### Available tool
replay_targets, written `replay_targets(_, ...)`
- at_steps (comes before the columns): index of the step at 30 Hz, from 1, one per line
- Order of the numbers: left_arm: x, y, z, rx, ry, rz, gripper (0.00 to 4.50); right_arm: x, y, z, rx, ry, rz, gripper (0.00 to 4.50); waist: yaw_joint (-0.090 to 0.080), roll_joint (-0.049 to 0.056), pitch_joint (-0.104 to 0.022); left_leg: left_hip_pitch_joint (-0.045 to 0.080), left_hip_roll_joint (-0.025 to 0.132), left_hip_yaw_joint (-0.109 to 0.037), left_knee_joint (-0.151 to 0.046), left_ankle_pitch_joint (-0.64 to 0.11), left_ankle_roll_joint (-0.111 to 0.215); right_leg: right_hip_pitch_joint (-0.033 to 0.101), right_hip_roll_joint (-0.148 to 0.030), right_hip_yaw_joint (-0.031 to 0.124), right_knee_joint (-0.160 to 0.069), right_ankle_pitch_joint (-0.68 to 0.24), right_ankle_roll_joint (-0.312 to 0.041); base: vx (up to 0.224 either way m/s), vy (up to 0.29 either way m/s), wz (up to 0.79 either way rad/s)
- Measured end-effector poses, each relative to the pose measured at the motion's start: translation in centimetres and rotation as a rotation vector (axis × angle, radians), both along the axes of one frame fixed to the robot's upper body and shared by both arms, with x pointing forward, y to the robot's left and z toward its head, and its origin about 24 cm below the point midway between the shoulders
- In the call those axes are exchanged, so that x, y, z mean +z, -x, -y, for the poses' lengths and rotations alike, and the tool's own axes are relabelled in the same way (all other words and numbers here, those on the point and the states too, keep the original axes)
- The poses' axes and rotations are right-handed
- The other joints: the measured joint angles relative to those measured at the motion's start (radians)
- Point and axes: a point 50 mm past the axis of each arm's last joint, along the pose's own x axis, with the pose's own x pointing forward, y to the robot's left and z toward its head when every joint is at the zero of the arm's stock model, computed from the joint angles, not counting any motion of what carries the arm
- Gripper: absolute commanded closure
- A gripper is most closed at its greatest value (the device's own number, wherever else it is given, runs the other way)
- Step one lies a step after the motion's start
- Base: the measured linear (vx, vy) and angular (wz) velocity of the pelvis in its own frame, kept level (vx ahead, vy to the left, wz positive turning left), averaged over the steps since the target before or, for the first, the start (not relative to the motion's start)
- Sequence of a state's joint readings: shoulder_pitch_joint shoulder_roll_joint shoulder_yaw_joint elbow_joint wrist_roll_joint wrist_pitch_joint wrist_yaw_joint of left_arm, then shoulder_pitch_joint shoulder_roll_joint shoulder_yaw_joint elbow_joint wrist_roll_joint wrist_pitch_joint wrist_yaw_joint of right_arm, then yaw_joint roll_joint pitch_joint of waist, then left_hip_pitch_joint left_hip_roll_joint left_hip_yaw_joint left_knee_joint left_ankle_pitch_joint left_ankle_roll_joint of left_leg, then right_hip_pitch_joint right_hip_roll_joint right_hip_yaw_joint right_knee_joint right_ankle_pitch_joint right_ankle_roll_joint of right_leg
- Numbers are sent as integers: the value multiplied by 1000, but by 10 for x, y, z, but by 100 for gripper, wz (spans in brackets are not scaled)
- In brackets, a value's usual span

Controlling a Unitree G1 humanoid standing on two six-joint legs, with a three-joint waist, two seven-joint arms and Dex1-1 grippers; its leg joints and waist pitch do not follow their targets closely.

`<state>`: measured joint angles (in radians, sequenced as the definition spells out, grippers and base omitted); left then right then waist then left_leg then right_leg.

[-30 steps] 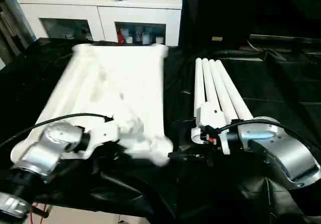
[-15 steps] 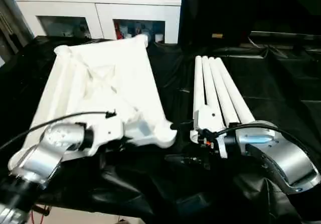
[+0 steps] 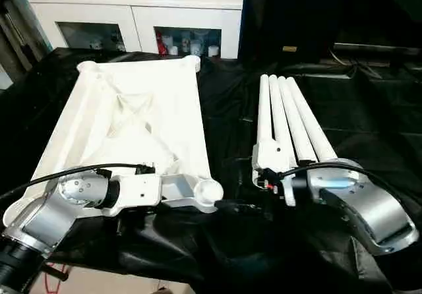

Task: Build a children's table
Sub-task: Move table base

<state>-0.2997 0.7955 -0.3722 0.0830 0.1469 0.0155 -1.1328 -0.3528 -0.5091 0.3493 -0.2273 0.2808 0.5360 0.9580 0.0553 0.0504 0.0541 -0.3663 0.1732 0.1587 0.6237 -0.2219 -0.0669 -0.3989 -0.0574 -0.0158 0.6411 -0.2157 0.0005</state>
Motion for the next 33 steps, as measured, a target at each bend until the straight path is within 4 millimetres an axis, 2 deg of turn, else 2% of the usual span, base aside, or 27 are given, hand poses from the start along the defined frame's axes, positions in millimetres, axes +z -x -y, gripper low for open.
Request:
replay_targets(4,-1,-5,-2,-10,-27,3,447,-4,2,-5,-10,-11,-7,0,4,16,0,0,0,-1,0,1,-1,0,0,0,2,0,0,0,0,0)
replay_targets(7,-1,-10,-8,5,-45,6,447,-6,3,-5,-19,-11,-11,0,1,23,0,0,0,-1,0,1,-2,-1,0,0,3,0,0,0,0,0)
replay_targets(12,1,-12,-22,34,-105,15,447,-7,3,-5,-24,-10,-10,0,-10,26,0,1,0,-2,-1,1,-2,-1,1,0,5,0,-1,0,0,0)
replay_targets(17,3,-12,-30,53,-145,14,447,-8,4,-6,-24,-18,-14,0,-15,26,0,0,0,-3,-1,2,-3,-2,1,0,5,1,-2,0,0,0)
replay_targets(24,2,-12,-31,72,-135,1,447,-6,4,-9,-18,-29,2,0,-16,26,0,1,0,-3,-1,2,-3,-2,1,0,5,1,-2,0,0,0)
replay_targets(27,-2,-9,-31,144,-78,-34,447,-6,3,-9,-19,-27,7,0,-17,31,-1,1,0,-2,-1,2,-3,-1,1,0,4,1,-2,0,0,0)
replay_targets(33,-3,-6,-21,183,-29,-51,447,-6,2,-5,-36,-5,25,0,-21,35,-3,0,-1,-1,-1,2,-3,-1,1,1,2,1,-2,0,0,0)
